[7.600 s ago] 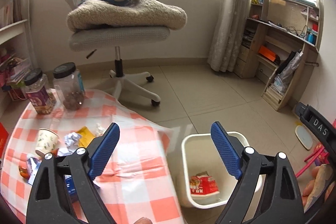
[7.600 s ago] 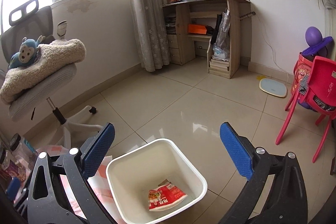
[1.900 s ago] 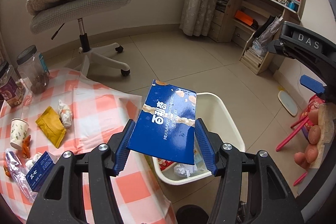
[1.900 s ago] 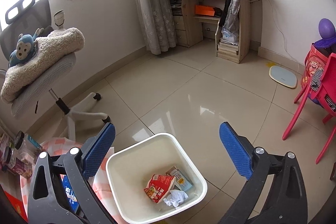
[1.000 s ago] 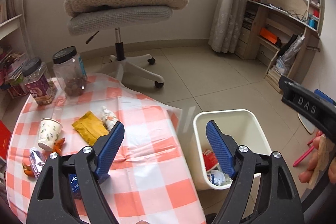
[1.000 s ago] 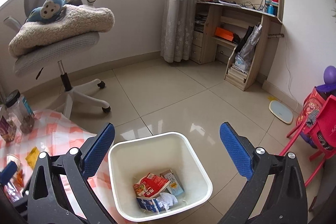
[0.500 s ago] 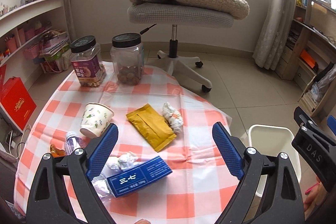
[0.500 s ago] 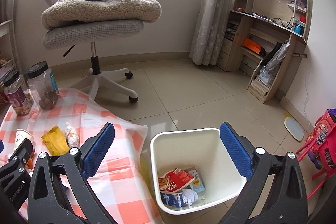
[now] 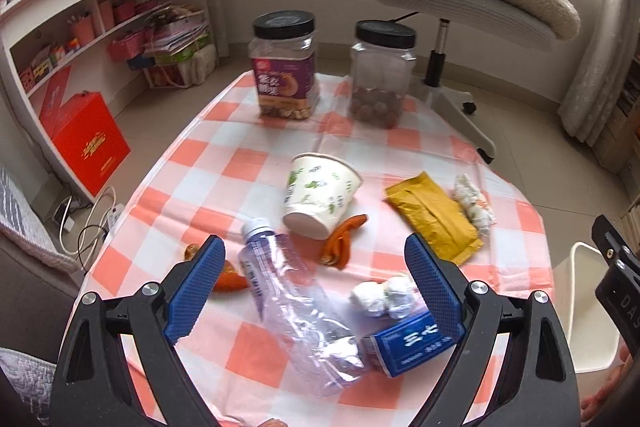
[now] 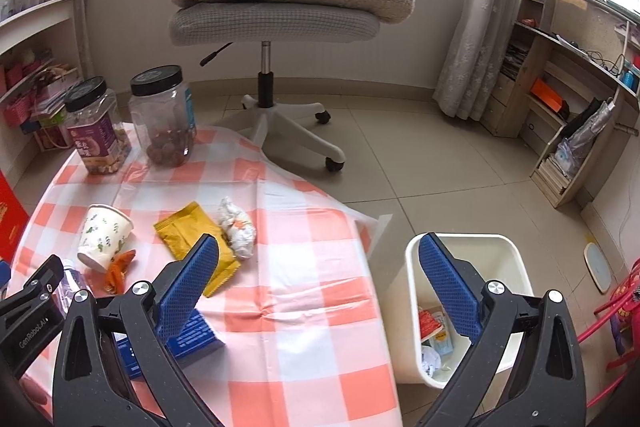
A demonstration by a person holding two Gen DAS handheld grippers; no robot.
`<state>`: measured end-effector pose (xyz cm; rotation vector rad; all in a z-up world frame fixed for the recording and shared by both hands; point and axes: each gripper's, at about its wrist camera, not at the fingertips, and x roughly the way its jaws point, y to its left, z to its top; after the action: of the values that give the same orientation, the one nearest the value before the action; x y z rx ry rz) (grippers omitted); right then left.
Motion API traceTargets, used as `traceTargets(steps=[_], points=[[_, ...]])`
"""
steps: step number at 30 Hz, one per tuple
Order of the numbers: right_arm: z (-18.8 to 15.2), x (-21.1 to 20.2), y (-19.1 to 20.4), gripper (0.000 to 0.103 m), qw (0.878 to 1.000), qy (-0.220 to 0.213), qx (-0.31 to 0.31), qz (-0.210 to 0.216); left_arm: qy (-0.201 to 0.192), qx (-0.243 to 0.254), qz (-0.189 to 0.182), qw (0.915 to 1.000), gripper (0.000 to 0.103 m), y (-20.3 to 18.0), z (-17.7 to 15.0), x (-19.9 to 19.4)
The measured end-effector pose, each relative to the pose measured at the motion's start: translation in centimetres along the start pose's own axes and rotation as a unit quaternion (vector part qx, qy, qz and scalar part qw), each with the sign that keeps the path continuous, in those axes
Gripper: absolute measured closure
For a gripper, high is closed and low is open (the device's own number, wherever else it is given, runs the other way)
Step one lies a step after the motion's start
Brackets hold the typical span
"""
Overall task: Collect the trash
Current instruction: 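Move both grippers back over the table toward the remaining trash, then grasp the orange peel with the left gripper while the right grasps the water bottle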
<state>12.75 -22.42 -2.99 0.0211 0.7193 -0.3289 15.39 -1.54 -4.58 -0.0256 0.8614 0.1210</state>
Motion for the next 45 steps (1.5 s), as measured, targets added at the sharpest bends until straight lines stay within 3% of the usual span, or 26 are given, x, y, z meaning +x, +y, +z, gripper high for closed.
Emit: traceTargets(steps=[3,6,8,11,13,18,20,22,25,28,29,36,41,44,45], points=[[-0.2,0.2,2.1,0.007,1.000,0.007,-0.014,0.017,0.034,-0.048,0.015,0.9981,0.014,3.7,0.1,1.8],[-0.4,0.6,3.8,0.007,0.999,0.015,-0.035,0.028,0.078,-0.115,0.026,0.9900,0.014,7.7,0.0,4.2],[-0.5,0.9,4.7,0.007,0.998,0.020,-0.050,0.033,0.117,-0.165,0.023,0.9790,0.015,10.3,-0.4,6.3],[-0.8,1.4,5.6,0.007,0.997,0.030,-0.069,0.035,0.179,-0.263,-0.012,0.9480,0.019,13.7,-1.4,9.7],[-0.9,1.8,5.8,0.007,0.996,0.038,-0.075,0.038,0.201,-0.302,-0.027,0.9314,0.022,14.8,-1.8,11.4],[-0.8,2.7,6.0,0.007,0.994,0.054,-0.081,0.047,0.213,-0.325,-0.017,0.9212,0.028,14.8,-1.8,13.7],[-0.9,3.0,6.5,0.007,0.992,0.061,-0.090,0.058,0.220,-0.314,-0.005,0.9236,0.030,14.1,-1.7,14.4],[-1.1,3.2,7.3,0.007,0.990,0.066,-0.105,0.070,0.217,-0.280,0.010,0.9351,0.034,13.1,-1.3,14.6],[-1.5,3.0,9.0,0.007,0.985,0.066,-0.132,0.090,0.221,-0.221,0.023,0.9497,0.058,11.8,-1.2,14.4],[-2.2,2.6,11.2,0.007,0.976,0.069,-0.169,0.120,0.215,-0.190,0.011,0.9579,0.069,12.0,-1.4,13.6],[-2.5,2.4,12.0,0.007,0.972,0.072,-0.182,0.133,0.212,-0.186,0.011,0.9592,0.085,12.5,-1.5,13.1],[-5.5,2.4,18.2,0.007,0.933,0.128,-0.243,0.233,0.185,-0.199,0.008,0.9623,0.087,17.8,-1.4,9.9],[-7.6,3.4,22.3,0.007,0.920,0.145,-0.271,0.241,0.175,-0.204,-0.002,0.9632,0.087,19.9,-1.7,8.2],[-8.7,4.3,23.6,0.022,0.914,0.159,-0.281,0.246,0.170,-0.199,-0.007,0.9651,0.087,20.4,-1.7,7.5],[-9.1,4.7,23.9,0.037,0.910,0.172,-0.280,0.251,0.169,-0.199,-0.009,0.9654,0.087,20.5,-1.6,7.4]])
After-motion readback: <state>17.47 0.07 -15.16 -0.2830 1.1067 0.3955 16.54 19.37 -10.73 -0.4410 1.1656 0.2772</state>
